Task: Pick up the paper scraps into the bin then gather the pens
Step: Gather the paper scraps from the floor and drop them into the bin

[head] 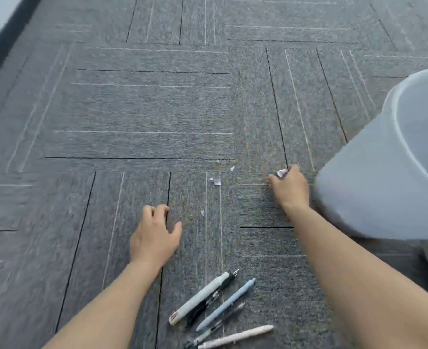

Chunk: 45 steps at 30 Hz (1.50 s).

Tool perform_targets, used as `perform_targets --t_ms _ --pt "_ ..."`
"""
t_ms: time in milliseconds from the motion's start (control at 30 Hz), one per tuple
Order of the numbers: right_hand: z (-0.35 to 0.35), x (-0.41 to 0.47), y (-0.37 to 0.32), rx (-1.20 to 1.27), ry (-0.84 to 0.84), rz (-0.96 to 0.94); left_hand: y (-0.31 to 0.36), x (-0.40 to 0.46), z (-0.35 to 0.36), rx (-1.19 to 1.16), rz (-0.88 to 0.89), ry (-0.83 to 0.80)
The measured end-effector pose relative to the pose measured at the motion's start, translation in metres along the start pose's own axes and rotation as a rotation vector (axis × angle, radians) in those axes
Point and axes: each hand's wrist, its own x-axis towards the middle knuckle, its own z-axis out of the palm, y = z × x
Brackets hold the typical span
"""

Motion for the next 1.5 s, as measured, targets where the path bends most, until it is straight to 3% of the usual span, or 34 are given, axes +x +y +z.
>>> perform_targets --t_ms 233,467,800,900,1133,1300,1500 --pt "0.002 0.016 -0.008 -0.215 0.028 -0.056 -0.023 -0.01 0.002 -0.036 0.189 -0.023" --pt "0.041 -0.035 -0.038 -0.043 -0.293 -0.365 -0.046 -0.021 0.003 0.018 0.441 -0.108" --pt "0.059 -0.037 -0.074 -0.249 -0.344 -0.519 -0.048 -0.021 0.011 0.054 0.45 -0.071" --pt "0.058 -0.034 -0.08 -0.331 -0.347 -0.532 -0.045 -0.017 0.009 -0.032 0.386 -0.055" --pt "0.052 -0.064 -0.061 -0.102 -0.506 -0.503 -0.041 -0.009 0.007 -0.195 0.327 -0.064" --pt "0.059 -0.082 -0.061 -0.257 -0.616 -0.615 -0.035 -0.008 0.007 -0.109 0.331 -0.133" --pt "0.062 -0.085 -0.069 -0.47 -0.588 -0.749 -0.03 -0.003 0.003 -0.128 0.287 -0.137"
